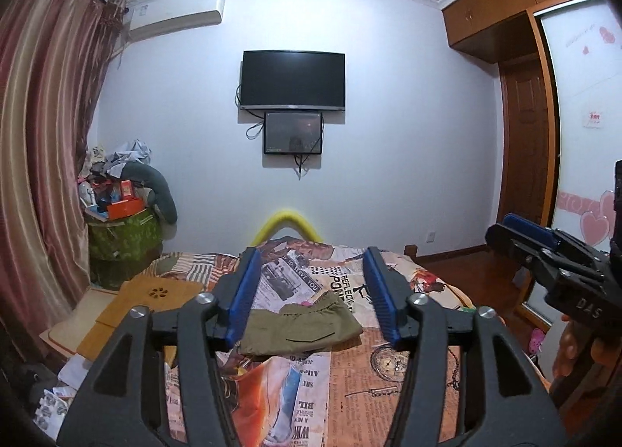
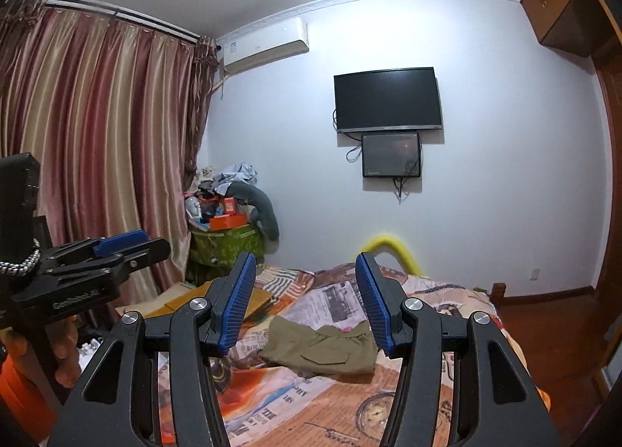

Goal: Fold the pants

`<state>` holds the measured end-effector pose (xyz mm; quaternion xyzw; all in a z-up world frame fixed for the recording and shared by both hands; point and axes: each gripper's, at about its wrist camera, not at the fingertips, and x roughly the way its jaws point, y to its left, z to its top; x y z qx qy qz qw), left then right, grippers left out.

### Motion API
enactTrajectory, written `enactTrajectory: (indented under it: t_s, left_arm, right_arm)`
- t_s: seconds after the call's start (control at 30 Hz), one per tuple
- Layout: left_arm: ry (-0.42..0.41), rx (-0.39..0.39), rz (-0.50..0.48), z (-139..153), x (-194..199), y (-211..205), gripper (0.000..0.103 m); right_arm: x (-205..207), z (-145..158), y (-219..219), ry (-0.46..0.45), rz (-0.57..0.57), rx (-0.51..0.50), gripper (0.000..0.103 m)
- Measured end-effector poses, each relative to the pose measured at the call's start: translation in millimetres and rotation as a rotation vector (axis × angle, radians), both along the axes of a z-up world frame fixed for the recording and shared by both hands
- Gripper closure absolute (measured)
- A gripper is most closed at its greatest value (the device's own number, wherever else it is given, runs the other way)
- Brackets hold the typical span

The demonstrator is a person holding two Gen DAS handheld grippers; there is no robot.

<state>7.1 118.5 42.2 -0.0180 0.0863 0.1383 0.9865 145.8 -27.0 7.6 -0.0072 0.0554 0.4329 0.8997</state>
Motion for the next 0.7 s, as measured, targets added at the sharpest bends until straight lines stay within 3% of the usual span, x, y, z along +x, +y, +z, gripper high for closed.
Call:
enactTrajectory:
  t_s: [0.13, 0.2, 0.27, 0.43, 0.5, 0.7]
  left_arm:
    - [-0.011, 0.019, 0.016, -2, -15, -7, 0.034]
    - [-0.017, 0.021, 0.018, -2, -19, -8, 0.021]
    - [-0.024, 0.026, 0.026, -3, -23, -10, 0.016]
    - [-0.042, 0.039, 0.029, -3, -27, -15, 0.006]
    - [-0.053, 0.041, 0.030, -4, -29, -17, 0.001]
    - [-0.049, 0.036, 0.026, -6, -28, -18, 0.000]
  right_arm:
    - [-5, -2, -5, 0.017, 0.001, 0.013, 0.039]
    - [-10, -2, -5, 0.015, -0.008, 0.020, 0.033]
    - [-12, -2, -4, 0.013, -0.015, 0.018, 0.027]
    - [-20, -3, -7, -0.001, -0.039, 0.016, 0.011]
    - [-22, -4, -7, -0.006, -0.053, 0.016, 0.000]
    - [-24, -7, -11, -0.006, -0.076, 0.016, 0.000]
